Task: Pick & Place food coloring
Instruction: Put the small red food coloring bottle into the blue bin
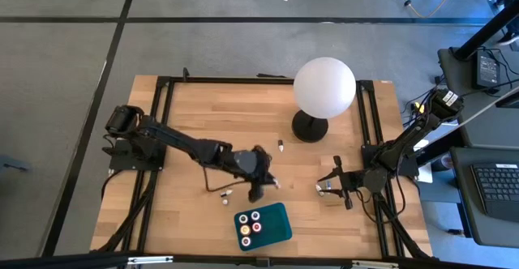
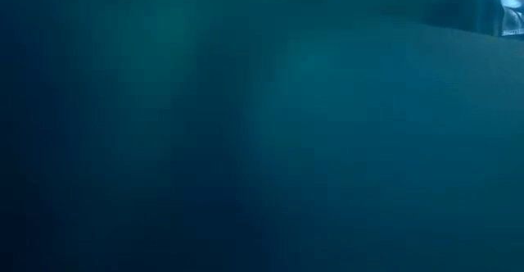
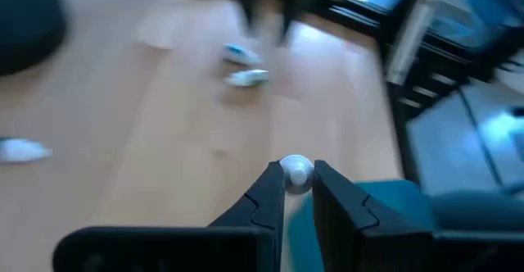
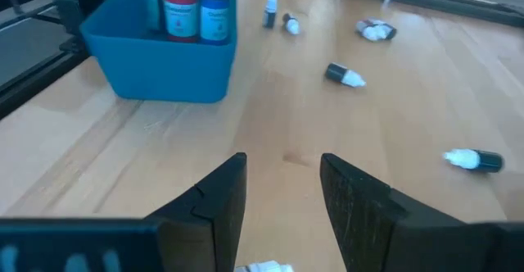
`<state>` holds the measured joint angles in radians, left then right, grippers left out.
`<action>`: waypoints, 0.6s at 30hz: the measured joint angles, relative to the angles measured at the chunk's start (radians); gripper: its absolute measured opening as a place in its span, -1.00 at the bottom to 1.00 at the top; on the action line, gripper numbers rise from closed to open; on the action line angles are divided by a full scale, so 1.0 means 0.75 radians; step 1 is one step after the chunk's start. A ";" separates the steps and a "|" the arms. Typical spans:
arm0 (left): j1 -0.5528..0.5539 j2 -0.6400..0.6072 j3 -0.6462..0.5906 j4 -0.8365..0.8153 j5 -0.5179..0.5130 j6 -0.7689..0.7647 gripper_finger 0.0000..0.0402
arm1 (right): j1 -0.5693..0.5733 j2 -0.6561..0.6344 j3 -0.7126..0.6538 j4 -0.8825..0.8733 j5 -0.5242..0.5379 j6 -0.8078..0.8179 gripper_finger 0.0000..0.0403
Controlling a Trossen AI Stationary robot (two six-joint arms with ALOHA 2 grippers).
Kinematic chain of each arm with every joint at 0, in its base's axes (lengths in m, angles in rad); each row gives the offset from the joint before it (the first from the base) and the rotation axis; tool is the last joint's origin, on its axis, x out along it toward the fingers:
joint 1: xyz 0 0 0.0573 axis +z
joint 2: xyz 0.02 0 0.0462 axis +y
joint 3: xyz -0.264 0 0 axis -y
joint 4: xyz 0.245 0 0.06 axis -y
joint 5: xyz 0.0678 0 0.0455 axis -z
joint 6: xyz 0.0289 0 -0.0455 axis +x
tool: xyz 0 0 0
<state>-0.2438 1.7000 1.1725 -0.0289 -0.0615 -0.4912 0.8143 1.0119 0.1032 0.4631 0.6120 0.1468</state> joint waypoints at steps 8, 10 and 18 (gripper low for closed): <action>-0.198 0.054 0.202 -0.183 -0.166 0.089 -0.81 | -0.002 0.001 0.000 -0.019 0.083 -0.002 -0.20; -0.222 0.110 0.279 -0.231 -0.165 0.093 -0.81 | -0.003 0.001 0.000 -0.019 0.112 -0.005 -0.20; -0.230 0.371 0.570 -0.457 -0.137 0.126 -0.80 | -0.047 0.001 0.001 -0.026 0.127 -0.029 -0.20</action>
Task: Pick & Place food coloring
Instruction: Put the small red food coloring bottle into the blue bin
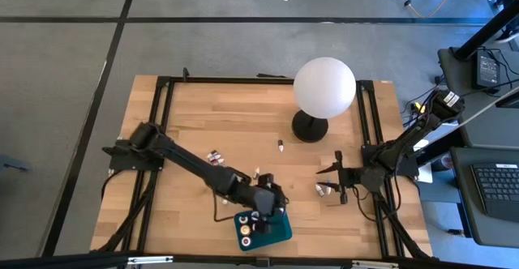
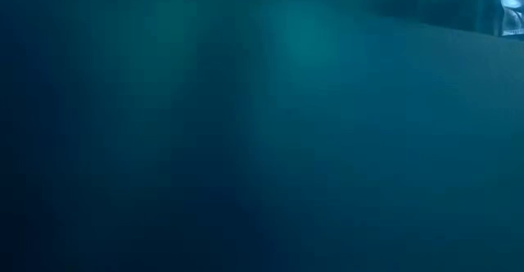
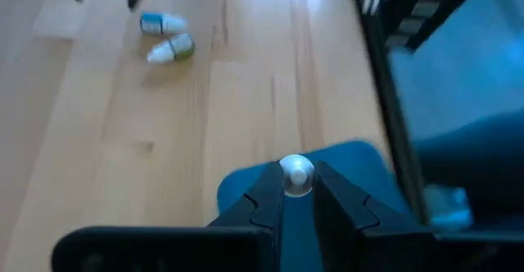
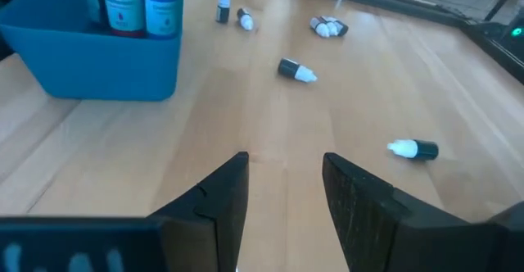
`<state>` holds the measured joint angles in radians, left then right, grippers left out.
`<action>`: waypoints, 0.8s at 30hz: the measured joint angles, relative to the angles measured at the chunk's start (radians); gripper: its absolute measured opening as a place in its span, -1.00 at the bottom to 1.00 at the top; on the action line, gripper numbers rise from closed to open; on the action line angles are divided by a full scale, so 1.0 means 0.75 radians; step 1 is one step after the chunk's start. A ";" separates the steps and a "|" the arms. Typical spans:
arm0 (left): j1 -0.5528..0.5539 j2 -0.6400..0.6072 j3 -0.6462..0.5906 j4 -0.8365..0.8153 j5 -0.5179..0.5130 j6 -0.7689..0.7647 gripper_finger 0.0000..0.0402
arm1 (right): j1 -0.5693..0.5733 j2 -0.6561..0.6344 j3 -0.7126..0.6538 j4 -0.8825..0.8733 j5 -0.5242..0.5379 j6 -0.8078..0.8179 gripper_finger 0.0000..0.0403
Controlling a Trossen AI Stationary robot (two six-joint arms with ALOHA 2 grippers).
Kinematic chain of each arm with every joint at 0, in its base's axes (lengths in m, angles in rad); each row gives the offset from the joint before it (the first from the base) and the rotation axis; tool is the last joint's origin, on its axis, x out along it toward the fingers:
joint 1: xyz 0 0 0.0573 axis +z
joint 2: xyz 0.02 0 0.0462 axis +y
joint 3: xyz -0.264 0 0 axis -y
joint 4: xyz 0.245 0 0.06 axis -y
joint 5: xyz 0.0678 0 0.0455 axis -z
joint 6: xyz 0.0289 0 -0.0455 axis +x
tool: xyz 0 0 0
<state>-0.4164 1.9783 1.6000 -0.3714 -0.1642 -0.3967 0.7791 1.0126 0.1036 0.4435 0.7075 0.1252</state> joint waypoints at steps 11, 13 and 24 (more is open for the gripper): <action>0.000 0.182 0.137 -0.152 0.079 0.034 -0.79 | -0.017 -0.001 0.000 -0.003 -0.053 0.001 -0.20; 0.003 0.190 0.138 -0.138 0.079 0.032 -0.78 | -0.017 -0.001 0.000 -0.002 -0.055 0.000 -0.20; 0.003 0.217 0.137 -0.137 0.085 0.038 -0.76 | -0.017 -0.001 0.000 -0.002 -0.062 -0.002 -0.20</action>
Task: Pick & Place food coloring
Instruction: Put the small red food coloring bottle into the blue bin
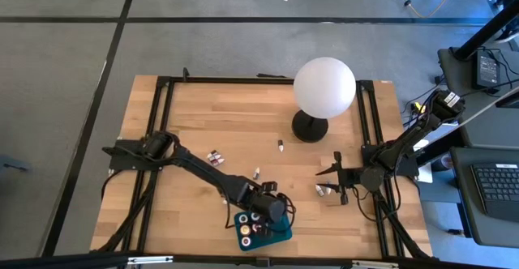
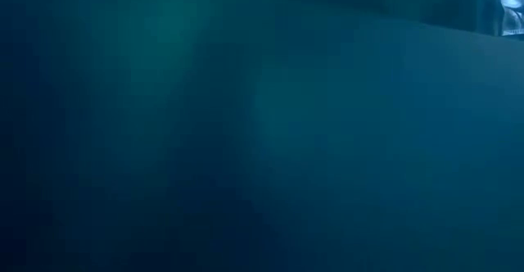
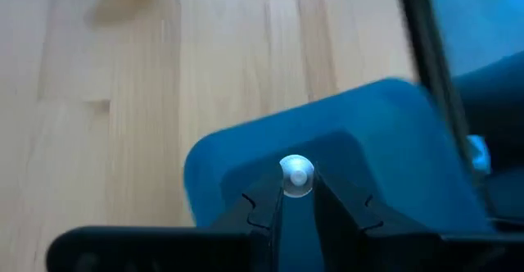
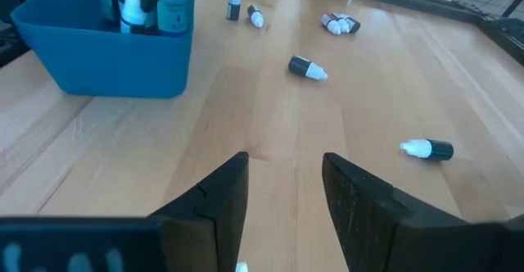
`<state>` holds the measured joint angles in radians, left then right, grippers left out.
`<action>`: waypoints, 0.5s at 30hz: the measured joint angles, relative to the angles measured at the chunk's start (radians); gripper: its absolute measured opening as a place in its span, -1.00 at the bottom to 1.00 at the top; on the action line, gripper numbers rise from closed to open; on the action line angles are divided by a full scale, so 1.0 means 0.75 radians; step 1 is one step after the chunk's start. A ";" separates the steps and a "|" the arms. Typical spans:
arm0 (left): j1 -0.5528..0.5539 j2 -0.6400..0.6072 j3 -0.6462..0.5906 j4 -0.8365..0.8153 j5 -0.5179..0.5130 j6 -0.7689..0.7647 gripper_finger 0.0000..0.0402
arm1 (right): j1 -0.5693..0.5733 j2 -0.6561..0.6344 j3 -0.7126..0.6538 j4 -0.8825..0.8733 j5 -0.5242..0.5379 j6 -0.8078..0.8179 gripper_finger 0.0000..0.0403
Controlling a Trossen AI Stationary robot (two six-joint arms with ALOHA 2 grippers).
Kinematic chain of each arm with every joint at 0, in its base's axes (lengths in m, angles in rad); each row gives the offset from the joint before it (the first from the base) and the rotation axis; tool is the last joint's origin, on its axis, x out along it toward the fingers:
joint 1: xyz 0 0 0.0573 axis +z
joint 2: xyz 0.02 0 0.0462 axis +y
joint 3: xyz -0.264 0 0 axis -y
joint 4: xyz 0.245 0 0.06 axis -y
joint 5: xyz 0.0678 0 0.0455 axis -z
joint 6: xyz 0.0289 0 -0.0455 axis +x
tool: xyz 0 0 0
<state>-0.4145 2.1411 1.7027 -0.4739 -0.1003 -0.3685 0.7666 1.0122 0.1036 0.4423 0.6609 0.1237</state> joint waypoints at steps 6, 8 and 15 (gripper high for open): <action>0.000 0.021 -0.001 -0.013 -0.013 0.021 -0.76 | 0.000 0.000 0.000 -0.004 0.000 -0.002 -0.20; 0.000 0.021 -0.002 -0.009 -0.014 0.024 -0.75 | 0.000 0.000 0.000 -0.004 0.000 -0.002 -0.20; 0.007 0.024 -0.001 0.000 -0.089 0.022 -0.68 | 0.000 0.000 0.000 -0.007 0.000 -0.002 -0.20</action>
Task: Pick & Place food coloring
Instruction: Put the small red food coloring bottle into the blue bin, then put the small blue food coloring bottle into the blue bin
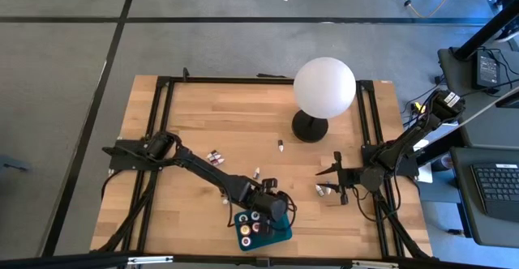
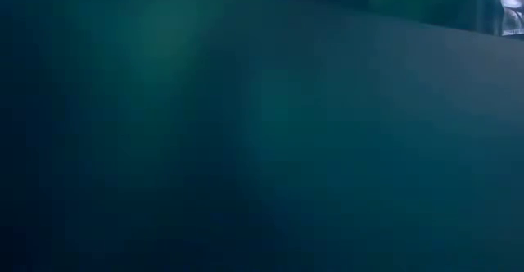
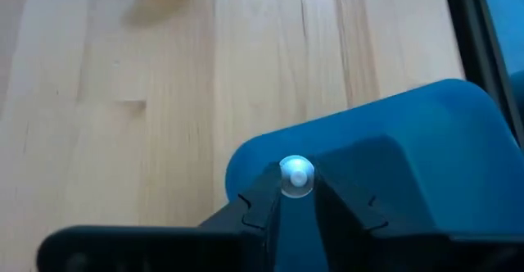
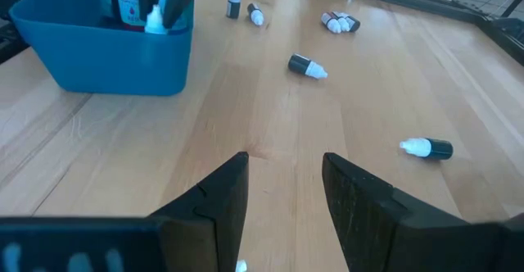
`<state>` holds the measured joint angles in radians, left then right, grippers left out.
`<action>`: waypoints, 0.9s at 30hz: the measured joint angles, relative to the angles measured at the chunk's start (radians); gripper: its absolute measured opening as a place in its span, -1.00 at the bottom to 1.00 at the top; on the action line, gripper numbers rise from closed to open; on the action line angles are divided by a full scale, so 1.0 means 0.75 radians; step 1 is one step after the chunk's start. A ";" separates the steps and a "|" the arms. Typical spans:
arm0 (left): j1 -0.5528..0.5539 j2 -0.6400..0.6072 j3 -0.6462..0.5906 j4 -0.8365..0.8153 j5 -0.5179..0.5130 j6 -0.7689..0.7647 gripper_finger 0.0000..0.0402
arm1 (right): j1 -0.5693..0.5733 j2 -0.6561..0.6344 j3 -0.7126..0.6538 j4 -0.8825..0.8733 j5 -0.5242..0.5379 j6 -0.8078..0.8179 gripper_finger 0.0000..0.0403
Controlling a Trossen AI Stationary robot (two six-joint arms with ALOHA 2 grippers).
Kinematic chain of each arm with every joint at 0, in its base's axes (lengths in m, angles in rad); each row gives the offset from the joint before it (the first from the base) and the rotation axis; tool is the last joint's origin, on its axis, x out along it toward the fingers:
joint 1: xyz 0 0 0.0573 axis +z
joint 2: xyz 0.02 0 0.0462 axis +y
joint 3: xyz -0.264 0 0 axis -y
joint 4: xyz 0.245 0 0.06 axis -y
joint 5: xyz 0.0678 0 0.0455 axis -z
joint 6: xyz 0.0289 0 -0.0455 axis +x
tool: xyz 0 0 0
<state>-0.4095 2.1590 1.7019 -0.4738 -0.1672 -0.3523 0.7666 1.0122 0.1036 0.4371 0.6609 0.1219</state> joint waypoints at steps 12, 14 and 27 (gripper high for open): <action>-0.001 0.000 0.000 0.009 0.001 -0.001 -0.61 | 0.000 0.000 0.000 -0.008 0.000 0.000 -0.20; -0.001 0.000 0.000 0.008 0.001 0.000 -0.62 | 0.000 -0.001 0.000 -0.009 0.000 0.000 -0.20; 0.022 -0.182 0.000 -0.012 -0.084 0.183 -0.59 | -0.062 -0.075 0.244 -0.329 -0.161 0.323 -0.20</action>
<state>-0.3931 2.0226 1.7016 -0.4831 -0.2301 -0.2151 0.7198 0.9558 0.2865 0.1903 0.5405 0.3643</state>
